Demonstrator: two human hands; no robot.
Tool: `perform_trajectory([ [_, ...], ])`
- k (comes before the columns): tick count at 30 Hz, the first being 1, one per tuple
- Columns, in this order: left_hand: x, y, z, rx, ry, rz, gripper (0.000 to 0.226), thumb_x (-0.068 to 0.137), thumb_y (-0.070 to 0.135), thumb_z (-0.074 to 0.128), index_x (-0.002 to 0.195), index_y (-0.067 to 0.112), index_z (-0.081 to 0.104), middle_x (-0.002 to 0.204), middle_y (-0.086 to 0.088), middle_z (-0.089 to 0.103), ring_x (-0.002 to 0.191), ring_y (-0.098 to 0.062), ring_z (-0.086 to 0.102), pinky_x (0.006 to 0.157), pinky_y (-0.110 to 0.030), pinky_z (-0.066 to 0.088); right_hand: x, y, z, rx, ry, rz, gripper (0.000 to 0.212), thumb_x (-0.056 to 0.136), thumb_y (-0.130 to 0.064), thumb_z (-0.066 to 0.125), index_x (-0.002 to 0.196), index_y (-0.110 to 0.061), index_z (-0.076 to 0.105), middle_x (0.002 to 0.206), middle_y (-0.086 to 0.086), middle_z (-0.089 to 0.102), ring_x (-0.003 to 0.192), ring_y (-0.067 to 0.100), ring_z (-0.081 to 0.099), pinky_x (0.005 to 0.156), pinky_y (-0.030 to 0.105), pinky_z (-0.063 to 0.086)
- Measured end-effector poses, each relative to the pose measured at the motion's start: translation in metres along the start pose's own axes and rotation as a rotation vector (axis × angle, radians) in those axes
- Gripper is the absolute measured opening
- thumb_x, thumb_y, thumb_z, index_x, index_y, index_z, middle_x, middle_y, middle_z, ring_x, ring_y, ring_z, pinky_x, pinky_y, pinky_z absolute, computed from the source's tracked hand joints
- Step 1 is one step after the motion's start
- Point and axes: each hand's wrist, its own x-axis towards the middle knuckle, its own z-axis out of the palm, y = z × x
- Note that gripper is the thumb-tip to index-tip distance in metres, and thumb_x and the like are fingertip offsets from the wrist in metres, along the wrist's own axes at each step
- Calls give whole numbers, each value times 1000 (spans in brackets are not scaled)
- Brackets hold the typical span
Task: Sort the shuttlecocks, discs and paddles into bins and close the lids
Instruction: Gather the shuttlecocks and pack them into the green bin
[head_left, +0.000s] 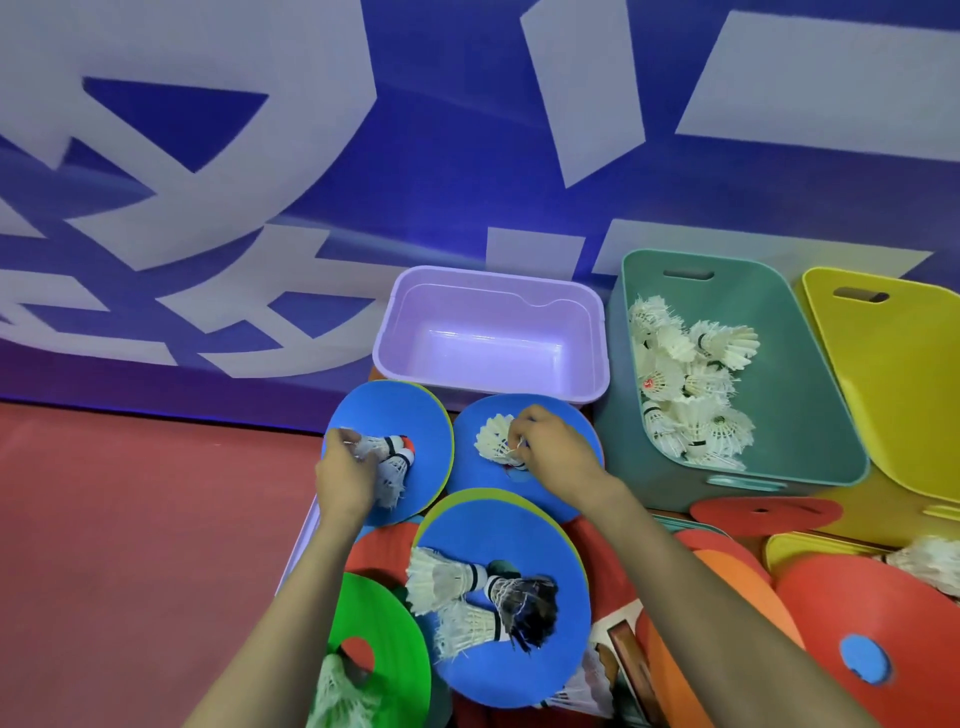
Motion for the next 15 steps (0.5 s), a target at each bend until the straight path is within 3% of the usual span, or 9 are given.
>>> perform_trajectory([
  [6, -6, 2, -7, 37, 212, 199, 10, 89, 15, 52, 95, 13, 61, 90, -9, 68, 81, -34, 59, 73, -42, 47, -13, -5, -9, 137, 146, 11, 13, 91, -8, 47, 98, -9, 59, 115, -2, 49, 94, 23, 54, 79, 39, 45],
  [10, -17, 8, -12, -158, 182, 218, 6, 88, 12, 56, 92, 13, 61, 87, -2, 65, 84, -25, 60, 73, -30, 43, -21, -8, -10, 179, 210, -5, 15, 93, -10, 47, 100, -10, 60, 117, -3, 50, 97, 19, 54, 79, 36, 44],
  [15, -35, 21, -17, -294, 156, 215, 8, 88, 8, 59, 92, 14, 61, 89, -2, 67, 83, -18, 62, 83, -33, 50, -31, -8, -13, 299, 288, -17, 10, 92, -10, 51, 96, -11, 60, 117, -2, 50, 95, 21, 57, 83, 39, 45],
])
